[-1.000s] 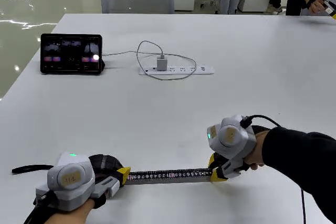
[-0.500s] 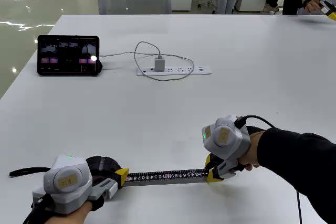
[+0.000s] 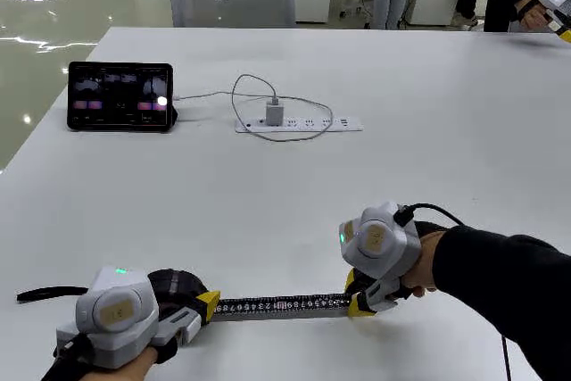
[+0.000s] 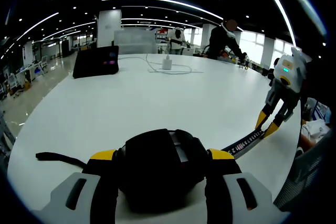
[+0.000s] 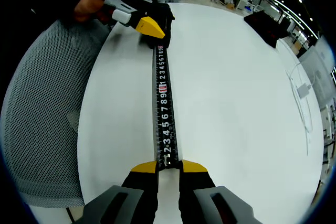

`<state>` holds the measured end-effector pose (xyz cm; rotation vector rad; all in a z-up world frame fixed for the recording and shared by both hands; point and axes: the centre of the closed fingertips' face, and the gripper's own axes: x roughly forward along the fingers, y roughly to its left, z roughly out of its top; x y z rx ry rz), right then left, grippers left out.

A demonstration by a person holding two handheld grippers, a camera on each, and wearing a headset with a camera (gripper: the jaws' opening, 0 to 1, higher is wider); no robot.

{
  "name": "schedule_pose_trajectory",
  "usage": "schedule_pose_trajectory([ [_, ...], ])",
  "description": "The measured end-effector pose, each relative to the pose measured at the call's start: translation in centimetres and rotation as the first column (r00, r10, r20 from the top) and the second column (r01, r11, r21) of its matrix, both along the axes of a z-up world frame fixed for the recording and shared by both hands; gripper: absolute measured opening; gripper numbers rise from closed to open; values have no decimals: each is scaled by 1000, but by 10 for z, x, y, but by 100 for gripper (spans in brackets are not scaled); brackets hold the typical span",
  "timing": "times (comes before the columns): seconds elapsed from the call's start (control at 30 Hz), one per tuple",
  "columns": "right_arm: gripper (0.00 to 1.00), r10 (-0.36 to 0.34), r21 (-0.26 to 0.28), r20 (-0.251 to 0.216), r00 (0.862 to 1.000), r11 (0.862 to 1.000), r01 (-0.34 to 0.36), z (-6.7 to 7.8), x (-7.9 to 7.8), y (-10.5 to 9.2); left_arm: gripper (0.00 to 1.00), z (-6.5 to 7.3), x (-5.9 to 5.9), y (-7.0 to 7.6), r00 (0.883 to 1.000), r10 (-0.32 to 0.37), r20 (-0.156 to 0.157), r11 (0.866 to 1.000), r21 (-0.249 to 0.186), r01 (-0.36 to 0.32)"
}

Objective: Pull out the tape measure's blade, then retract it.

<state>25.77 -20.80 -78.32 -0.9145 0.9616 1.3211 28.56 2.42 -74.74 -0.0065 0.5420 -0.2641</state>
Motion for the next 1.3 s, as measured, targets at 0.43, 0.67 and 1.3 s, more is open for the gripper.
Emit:
schedule_pose_trajectory([
  [0.43,10,-16,1,1,1000,1000,16,0,0,4,63,-1,0,0,1000,0,-1,1000,-1,0],
  [0.67,10,-36,17,7,999,999,36,1,-1,7,63,-1,0,0,1000,1,-2,1000,-3,-1],
  [1.3,11,-21,41,16,1000,999,20,0,-1,15,63,0,0,0,1000,0,-4,1000,-5,0],
])
